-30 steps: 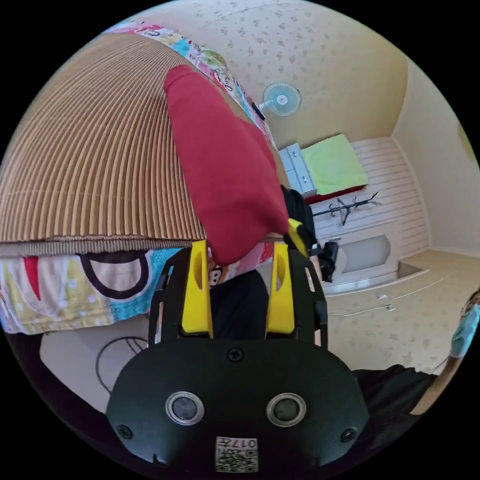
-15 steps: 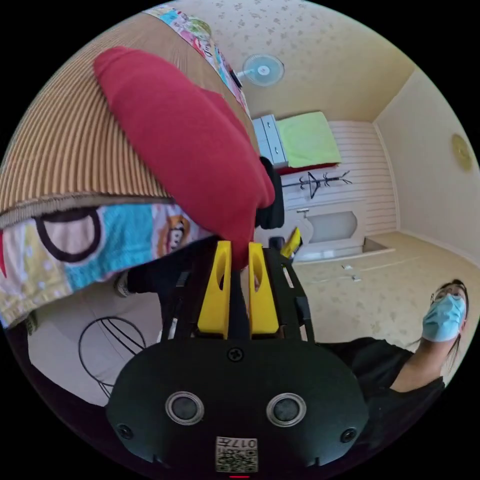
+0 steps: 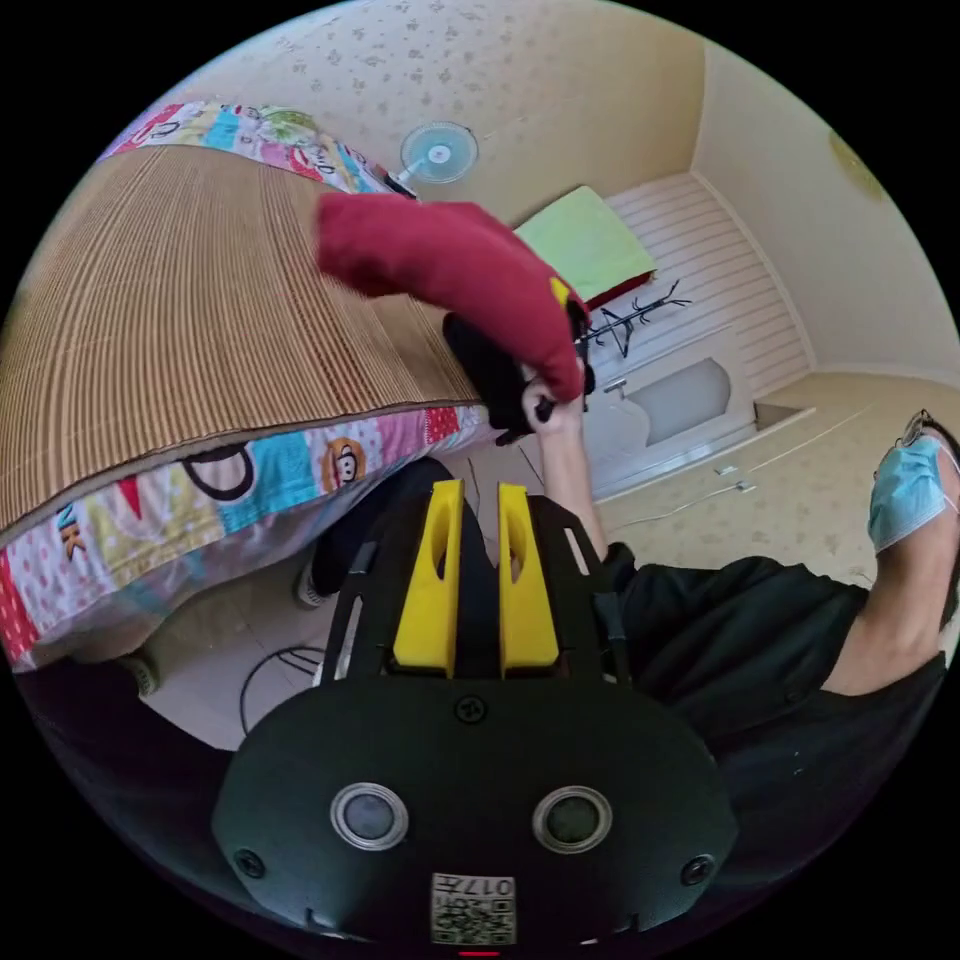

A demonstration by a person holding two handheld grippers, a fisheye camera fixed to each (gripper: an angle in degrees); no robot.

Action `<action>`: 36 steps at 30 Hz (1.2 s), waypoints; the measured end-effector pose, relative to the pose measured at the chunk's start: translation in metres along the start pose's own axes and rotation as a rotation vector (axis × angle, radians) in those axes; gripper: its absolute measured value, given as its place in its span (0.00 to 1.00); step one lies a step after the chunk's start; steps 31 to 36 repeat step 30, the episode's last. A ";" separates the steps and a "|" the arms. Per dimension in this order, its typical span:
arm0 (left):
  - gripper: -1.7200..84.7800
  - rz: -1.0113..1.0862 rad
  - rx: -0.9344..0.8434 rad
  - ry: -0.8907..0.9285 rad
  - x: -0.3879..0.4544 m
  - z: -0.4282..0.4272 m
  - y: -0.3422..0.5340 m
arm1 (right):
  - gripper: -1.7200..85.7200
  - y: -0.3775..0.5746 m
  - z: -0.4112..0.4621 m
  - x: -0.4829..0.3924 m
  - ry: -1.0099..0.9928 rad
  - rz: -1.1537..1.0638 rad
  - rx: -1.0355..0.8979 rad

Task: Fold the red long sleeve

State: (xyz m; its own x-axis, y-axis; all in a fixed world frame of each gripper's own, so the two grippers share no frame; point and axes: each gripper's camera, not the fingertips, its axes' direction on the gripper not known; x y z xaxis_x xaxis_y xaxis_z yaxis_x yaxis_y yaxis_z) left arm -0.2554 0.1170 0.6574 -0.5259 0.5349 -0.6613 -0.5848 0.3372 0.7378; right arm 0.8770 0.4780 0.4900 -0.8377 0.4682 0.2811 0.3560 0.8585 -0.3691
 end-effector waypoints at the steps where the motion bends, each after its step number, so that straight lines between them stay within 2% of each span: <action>1: 0.09 -0.031 0.000 0.015 -0.002 -0.003 0.003 | 0.22 -0.022 -0.024 -0.007 0.017 -0.043 0.057; 4: 0.10 -0.073 0.023 0.008 -0.007 -0.010 0.013 | 0.20 -0.061 -0.091 -0.014 0.112 -0.174 0.192; 7: 0.09 -0.124 0.034 -0.099 -0.014 -0.018 0.026 | 0.18 -0.080 -0.160 0.013 0.266 -0.131 0.301; 9: 0.09 -0.147 0.040 -0.142 -0.020 -0.022 0.033 | 0.17 -0.080 -0.197 0.040 0.412 -0.044 0.326; 11: 0.09 -0.183 0.037 -0.161 -0.027 -0.024 0.038 | 0.15 -0.061 -0.238 0.090 0.581 0.213 0.342; 13: 0.10 -0.223 0.046 -0.159 -0.035 -0.026 0.042 | 0.15 -0.034 -0.258 0.113 0.456 0.242 0.401; 15: 0.10 -0.240 0.065 -0.169 -0.037 -0.026 0.044 | 0.13 -0.012 -0.265 0.114 0.404 0.211 0.462; 18: 0.10 -0.246 0.073 -0.213 -0.035 -0.026 0.042 | 0.10 0.020 -0.256 0.099 0.515 0.242 0.495; 20: 0.10 -0.231 0.087 -0.271 -0.032 -0.031 0.037 | 0.07 0.059 -0.241 0.083 0.594 0.323 0.593; 22: 0.11 -0.216 0.144 -0.401 -0.028 -0.052 0.031 | 0.05 0.084 -0.223 0.076 0.648 0.385 0.607; 24: 0.13 -0.232 0.206 -0.535 -0.028 -0.076 0.025 | 0.03 0.100 -0.196 0.077 0.681 0.414 0.513; 29: 0.19 -0.296 0.373 -0.904 -0.039 -0.149 0.006 | 0.02 0.123 -0.093 0.123 0.840 0.615 0.059; 30: 0.19 -0.315 0.401 -0.978 -0.047 -0.162 -0.001 | 0.02 0.124 -0.083 0.129 0.853 0.625 0.024; 36: 0.19 -0.315 0.401 -0.978 -0.047 -0.162 -0.001 | 0.02 0.124 -0.083 0.129 0.853 0.625 0.024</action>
